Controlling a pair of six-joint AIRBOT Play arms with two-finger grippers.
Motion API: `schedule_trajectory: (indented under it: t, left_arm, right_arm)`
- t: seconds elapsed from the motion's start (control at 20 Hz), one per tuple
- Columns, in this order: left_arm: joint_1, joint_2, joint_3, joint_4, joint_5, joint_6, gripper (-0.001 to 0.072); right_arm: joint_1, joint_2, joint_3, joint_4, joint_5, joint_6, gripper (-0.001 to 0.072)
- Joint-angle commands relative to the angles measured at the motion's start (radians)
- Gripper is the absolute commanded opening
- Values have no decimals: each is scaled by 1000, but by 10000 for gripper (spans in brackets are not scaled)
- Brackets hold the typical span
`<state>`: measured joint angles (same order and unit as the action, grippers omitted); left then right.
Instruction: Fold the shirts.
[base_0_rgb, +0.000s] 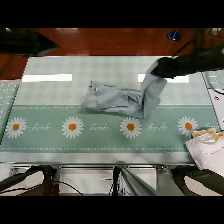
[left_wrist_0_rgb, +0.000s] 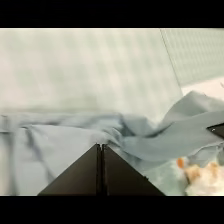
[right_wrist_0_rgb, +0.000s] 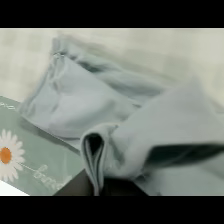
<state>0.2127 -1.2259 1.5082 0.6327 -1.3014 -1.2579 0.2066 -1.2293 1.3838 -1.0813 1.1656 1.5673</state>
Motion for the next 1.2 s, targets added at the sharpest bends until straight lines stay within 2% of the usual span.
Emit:
schedule_trajectory:
  t: [0.0, 0.15, 0.35, 0.4, 0.5, 0.55, 0.7, 0.8, 0.9, 1.0, 1.1, 1.15]
  left_arm:
    - [200, 185, 0, 26, -109, 32, 27]
    - [227, 274, 0, 26, -114, 32, 27]
    - [163, 311, 0, 27, -174, 35, 28]
    - [140, 310, 0, 31, -191, 37, 27]
    - [101, 309, -1, 96, -200, 43, 27]
    - [84, 309, -8, 140, -199, 43, 27]
    - [67, 307, -75, 206, -176, 42, 27]
    - [67, 307, -146, 206, -153, 43, 27]
    - [67, 307, -217, 206, -117, 55, 28]
    - [67, 298, -275, 206, -67, 73, 30]
    - [67, 271, -305, 206, -48, 73, 44]
    - [65, 252, -312, 206, -49, 74, 120]
  right_arm:
    - [179, -152, 0, 2, -218, 81, 21]
    - [293, -274, 0, 3, -401, 137, 21]
    - [396, -406, 0, 65, -650, 183, 23]
    - [410, -430, 0, 110, -696, 183, 59]
    - [435, -464, 0, 236, -777, 183, 452]
    - [444, -467, 0, 299, -795, 174, 495]
    - [447, -434, 0, 400, -800, 76, 535]
    - [411, -364, 0, 374, -738, 17, 534]
    - [330, -262, 0, 243, -600, -7, 527]
    - [205, -149, 0, 24, -376, 23, 511]
    - [72, -51, 0, -286, -90, 41, 508]
    - [10, -20, 0, -447, 58, 40, 508]
